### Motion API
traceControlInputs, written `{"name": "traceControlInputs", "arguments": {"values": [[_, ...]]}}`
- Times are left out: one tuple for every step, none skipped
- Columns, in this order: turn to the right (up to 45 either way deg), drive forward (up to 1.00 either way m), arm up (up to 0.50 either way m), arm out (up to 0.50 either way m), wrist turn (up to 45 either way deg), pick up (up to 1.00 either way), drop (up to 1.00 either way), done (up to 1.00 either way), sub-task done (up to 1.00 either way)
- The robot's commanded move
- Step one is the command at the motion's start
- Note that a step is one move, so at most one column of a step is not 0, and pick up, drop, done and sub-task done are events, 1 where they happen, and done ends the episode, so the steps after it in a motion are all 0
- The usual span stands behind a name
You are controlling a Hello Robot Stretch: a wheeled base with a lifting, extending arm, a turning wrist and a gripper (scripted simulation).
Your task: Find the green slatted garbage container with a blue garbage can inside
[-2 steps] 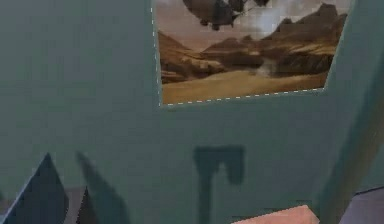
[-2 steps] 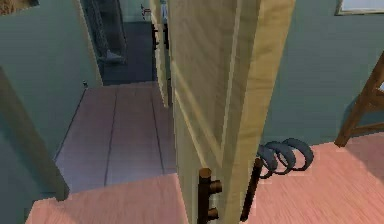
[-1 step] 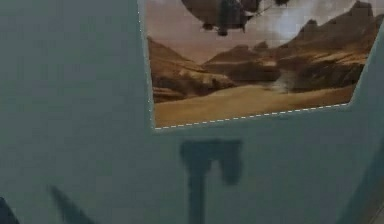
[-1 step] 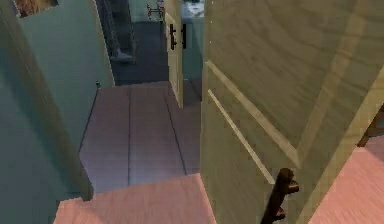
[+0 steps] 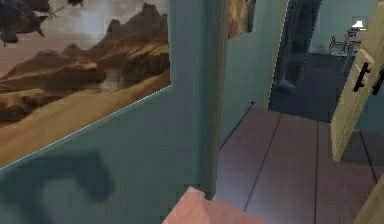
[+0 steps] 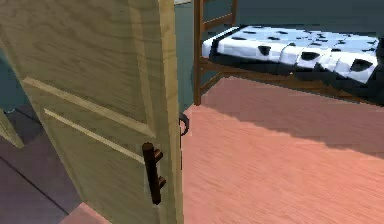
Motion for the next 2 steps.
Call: {"name": "traceControlInputs", "arguments": {"values": [[27.0,0.0,0.0,0.0,0.0,0.0,0.0,0.0,0.0],[0.0,0.15,0.0,0.0,0.0,0.0,0.0,0.0,0.0]]}}
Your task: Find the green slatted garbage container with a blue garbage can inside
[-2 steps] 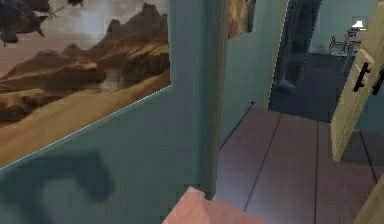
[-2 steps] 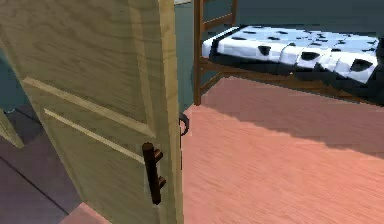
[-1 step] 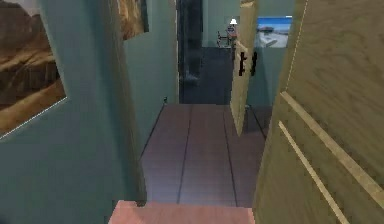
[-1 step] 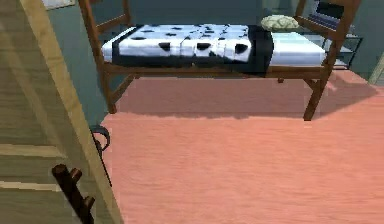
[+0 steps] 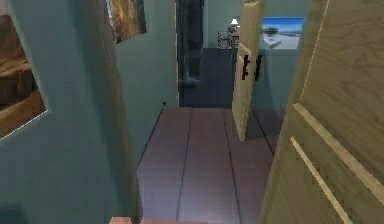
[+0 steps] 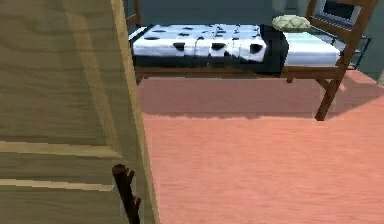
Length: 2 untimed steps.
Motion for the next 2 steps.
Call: {"name": "traceControlInputs", "arguments": {"values": [[3.0,0.0,0.0,0.0,0.0,0.0,0.0,0.0,0.0],[0.0,0.3,0.0,0.0,0.0,0.0,0.0,0.0,0.0]]}}
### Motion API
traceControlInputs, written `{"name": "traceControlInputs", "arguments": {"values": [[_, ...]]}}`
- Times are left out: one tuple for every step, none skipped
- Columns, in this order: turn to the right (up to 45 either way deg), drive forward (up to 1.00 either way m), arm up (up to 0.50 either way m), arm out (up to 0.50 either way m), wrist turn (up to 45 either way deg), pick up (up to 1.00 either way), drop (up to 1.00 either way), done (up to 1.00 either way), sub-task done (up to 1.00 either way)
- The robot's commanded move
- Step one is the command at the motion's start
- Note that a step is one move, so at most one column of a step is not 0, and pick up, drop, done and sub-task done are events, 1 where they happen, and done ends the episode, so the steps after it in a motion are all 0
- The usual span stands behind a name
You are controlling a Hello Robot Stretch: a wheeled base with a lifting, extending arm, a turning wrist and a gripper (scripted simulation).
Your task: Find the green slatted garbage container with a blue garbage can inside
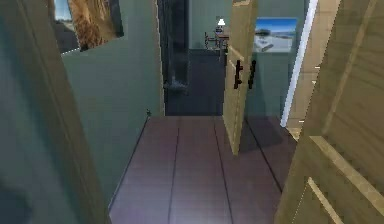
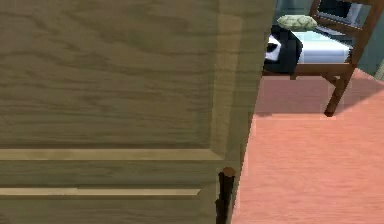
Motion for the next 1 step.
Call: {"name": "traceControlInputs", "arguments": {"values": [[3.0,0.0,0.0,0.0,0.0,0.0,0.0,0.0,0.0]]}}
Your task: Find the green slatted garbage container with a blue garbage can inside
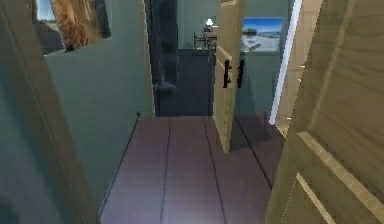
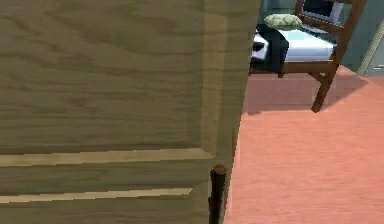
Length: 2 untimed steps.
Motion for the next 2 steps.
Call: {"name": "traceControlInputs", "arguments": {"values": [[0.0,1.0,0.0,0.0,0.0,0.0,0.0,0.0,0.0],[0.0,1.0,0.0,0.0,0.0,0.0,0.0,0.0,0.0]]}}
